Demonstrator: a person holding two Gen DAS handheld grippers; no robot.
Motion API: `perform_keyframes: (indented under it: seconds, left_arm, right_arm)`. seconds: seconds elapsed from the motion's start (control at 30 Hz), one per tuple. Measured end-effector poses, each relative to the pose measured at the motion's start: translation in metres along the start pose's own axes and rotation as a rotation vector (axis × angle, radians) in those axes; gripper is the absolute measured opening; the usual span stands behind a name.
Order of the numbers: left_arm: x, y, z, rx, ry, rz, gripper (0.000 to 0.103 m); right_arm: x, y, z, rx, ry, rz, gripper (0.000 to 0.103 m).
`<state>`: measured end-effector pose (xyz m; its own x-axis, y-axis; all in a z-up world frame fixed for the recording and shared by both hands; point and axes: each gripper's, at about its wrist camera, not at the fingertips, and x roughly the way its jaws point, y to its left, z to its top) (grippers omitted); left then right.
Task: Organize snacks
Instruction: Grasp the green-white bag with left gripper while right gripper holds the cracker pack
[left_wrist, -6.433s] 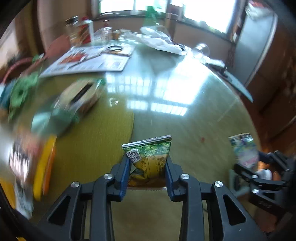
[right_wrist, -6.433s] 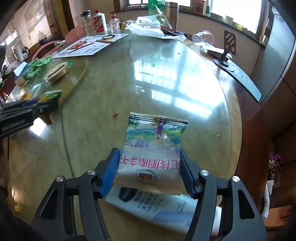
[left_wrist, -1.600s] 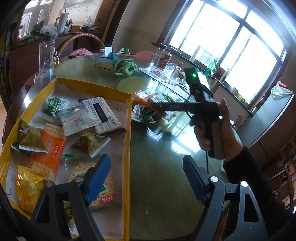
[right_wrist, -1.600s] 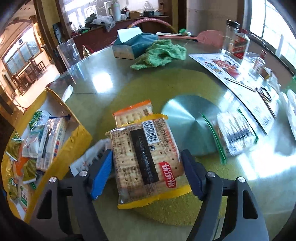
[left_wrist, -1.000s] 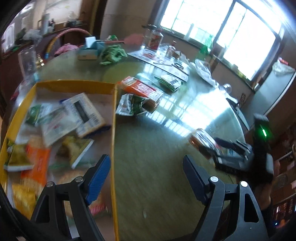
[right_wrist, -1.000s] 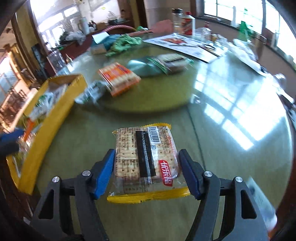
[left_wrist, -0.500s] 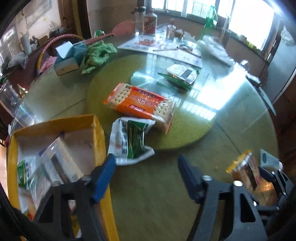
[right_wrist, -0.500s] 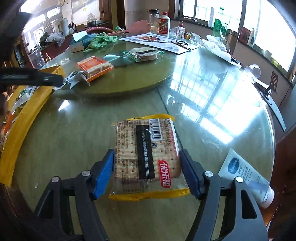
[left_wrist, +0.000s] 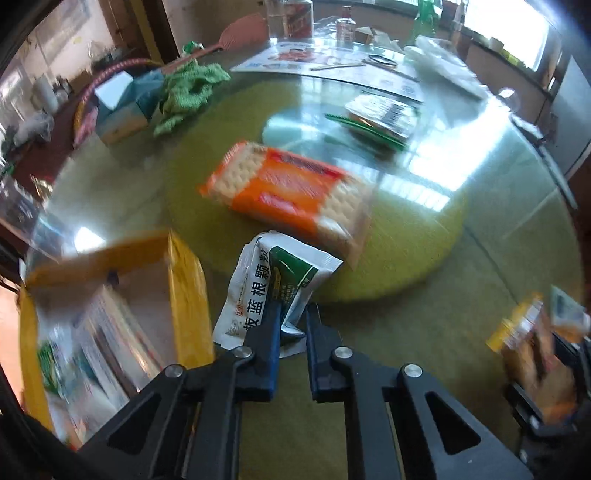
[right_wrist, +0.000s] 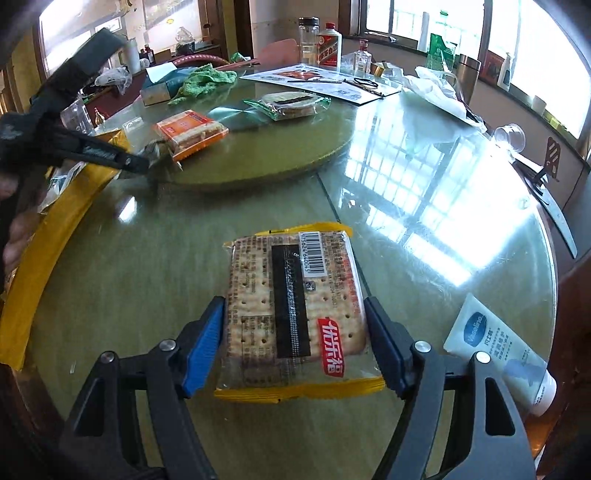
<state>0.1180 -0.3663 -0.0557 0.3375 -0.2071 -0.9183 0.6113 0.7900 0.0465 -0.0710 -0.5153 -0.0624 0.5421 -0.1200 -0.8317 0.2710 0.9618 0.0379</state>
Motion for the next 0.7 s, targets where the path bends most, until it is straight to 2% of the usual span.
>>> perform_keyframes:
  seconds: [0.07,0.2,0.27,0.33,0.4,0.5,0.63,0.7]
  left_arm:
    - [-0.012,-0.013,-0.017,0.032,-0.006,-0.032,0.01]
    - [-0.04,-0.042,-0.074,0.106,-0.006,-0.103,0.01]
    - [-0.053,-0.048,-0.097,0.098,-0.023,-0.147,0.01]
    - [-0.069,-0.044,-0.117,0.049,-0.061,-0.199,0.01]
    - [-0.09,-0.032,-0.131,-0.029,-0.113,-0.287,0.009]
    - [-0.113,-0.012,-0.142,-0.13,-0.184,-0.348,0.009]
    - [-0.124,0.004,-0.151,-0.193,-0.228,-0.365,0.009]
    - [-0.126,0.01,-0.155,-0.206,-0.236,-0.363,0.009]
  right_arm:
    - [-0.001,0.001,-0.001,-0.001,0.0,0.0,0.075]
    - [-0.002,0.002,-0.004,-0.007,-0.006,0.001,0.075]
    - [-0.004,0.005,-0.006,-0.014,-0.004,0.006,0.075]
    - [-0.006,0.007,-0.01,-0.018,-0.008,0.005,0.073]
    - [-0.009,0.009,-0.013,-0.022,-0.009,0.006,0.07]
    - [-0.014,0.015,-0.018,-0.021,-0.009,0.01,0.069]
    - [-0.018,0.025,-0.024,-0.026,-0.023,0.02,0.069]
    - [-0.021,0.03,-0.026,-0.007,-0.029,0.057,0.069]
